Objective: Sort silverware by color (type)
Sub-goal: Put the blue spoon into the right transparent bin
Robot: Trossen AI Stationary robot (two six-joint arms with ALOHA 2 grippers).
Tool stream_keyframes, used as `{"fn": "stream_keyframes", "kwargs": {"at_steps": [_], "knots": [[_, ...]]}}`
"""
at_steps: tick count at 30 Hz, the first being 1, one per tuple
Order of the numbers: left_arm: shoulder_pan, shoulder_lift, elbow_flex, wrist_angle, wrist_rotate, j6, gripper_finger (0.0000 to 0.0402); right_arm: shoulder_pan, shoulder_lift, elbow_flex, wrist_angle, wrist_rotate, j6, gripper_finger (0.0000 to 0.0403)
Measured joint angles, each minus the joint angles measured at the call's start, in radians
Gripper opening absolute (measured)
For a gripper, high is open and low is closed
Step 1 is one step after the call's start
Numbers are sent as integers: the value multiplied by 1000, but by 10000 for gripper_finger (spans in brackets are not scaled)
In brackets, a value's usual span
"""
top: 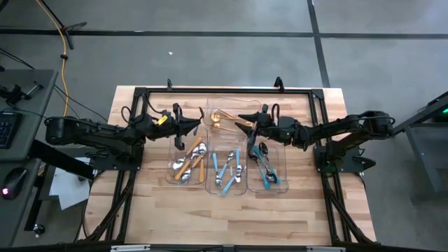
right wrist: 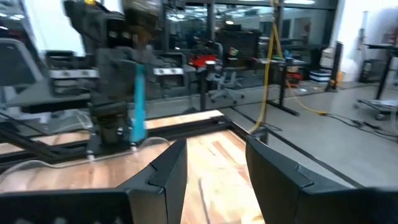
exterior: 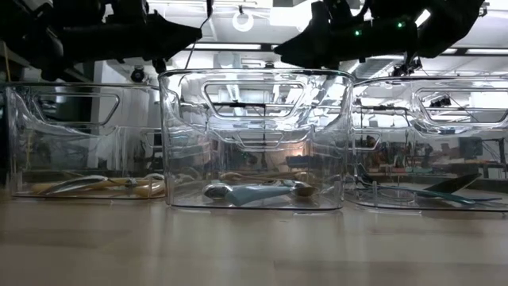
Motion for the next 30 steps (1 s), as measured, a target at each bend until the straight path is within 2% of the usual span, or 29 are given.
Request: {"fn": "stream_keyframes", "kwargs": {"at_steps": [5,12,18,22,30], "knots": [[0,35,1,20,-30,0,0,0,0,0,29,-35,0,149],[-30,182,79,19,-29,18,0,0,0,0,56,-72,60,149],[-56,250,145,22,-6,28,0,1,14,0,83,-217,41,149],[-71,278,178,23,38,36,0,2,57,0,166,-230,41,149],[-80,312,193,26,43,54,0,2,159,0,336,-238,44,149]]}}
